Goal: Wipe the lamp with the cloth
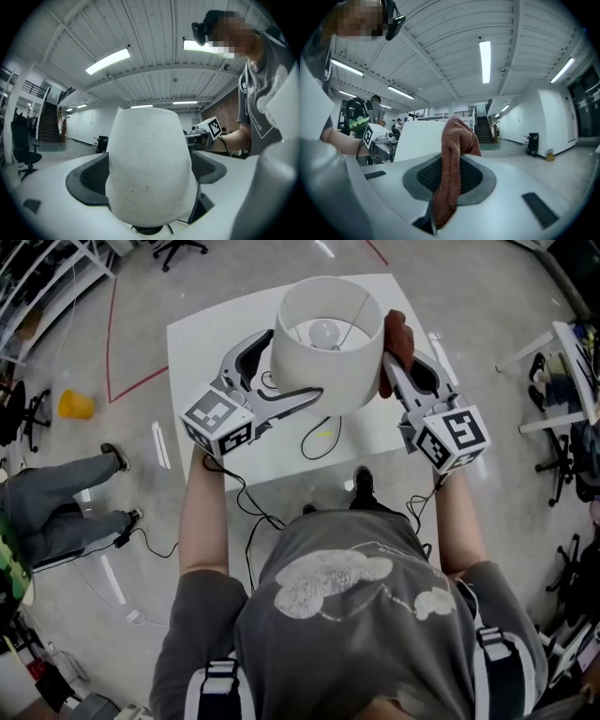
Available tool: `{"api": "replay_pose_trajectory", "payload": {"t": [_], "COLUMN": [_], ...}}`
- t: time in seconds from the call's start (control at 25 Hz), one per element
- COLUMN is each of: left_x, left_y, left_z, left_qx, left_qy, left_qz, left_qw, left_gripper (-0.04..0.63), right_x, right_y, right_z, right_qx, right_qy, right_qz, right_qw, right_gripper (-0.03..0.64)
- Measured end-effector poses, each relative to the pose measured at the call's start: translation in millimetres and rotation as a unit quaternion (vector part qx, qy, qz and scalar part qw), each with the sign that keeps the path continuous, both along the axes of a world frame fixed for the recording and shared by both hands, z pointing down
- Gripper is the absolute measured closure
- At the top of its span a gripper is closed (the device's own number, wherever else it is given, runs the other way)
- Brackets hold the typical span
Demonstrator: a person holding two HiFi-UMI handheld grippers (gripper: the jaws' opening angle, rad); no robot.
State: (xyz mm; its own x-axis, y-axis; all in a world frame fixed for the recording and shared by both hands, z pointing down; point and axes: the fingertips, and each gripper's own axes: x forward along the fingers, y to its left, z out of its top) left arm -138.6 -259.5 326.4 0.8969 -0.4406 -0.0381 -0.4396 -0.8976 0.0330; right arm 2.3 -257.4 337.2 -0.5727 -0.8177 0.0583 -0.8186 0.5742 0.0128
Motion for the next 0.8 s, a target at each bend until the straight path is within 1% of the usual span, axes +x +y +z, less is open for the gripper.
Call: {"api": "replay_pose_trajectory", "payload": {"t": [0.04,0.2,0.44,0.64,0.72,0.8], "left_x": [1.0,-3.5,2.8,6.1,6.0,6.0], "left_y": [0.7,-0.8,12.2,17.1,16.4,15.3], "left_z": [-1.0,-9.0,-0.8,0.7,1.1,1.0], "left_qx": [0.002,-0.011,-0.008,-0.013,-0.012,-0.01], "left_qy": [-0.001,0.028,0.042,0.059,0.061,0.056], "left_qz": [-0.004,-0.023,-0.052,-0.073,-0.083,-0.088], "left_qw": [1.0,0.9993,0.9977,0.9955,0.9946,0.9945], "left_gripper": [0.006,0.006,0.006,0.006,0.006,0.006], "right_x": [2.0,1.5,8.3,13.4,12.7,12.2], "right_y": [-5.8,-26.1,-40.8,-56.9,-59.0,-57.1], "right_z": [-1.8,-7.5,2.3,6.2,6.5,6.3], "right_qx": [0.001,-0.008,-0.006,-0.008,-0.009,-0.011], "right_qy": [0.001,0.005,0.018,0.014,0.013,0.007], "right_qz": [0.0,0.0,0.004,0.0,-0.002,-0.003], "right_qw": [1.0,1.0,1.0,1.0,1.0,1.0], "right_gripper": [0.558,0.558,0.558,0.558,0.558,0.56]}}
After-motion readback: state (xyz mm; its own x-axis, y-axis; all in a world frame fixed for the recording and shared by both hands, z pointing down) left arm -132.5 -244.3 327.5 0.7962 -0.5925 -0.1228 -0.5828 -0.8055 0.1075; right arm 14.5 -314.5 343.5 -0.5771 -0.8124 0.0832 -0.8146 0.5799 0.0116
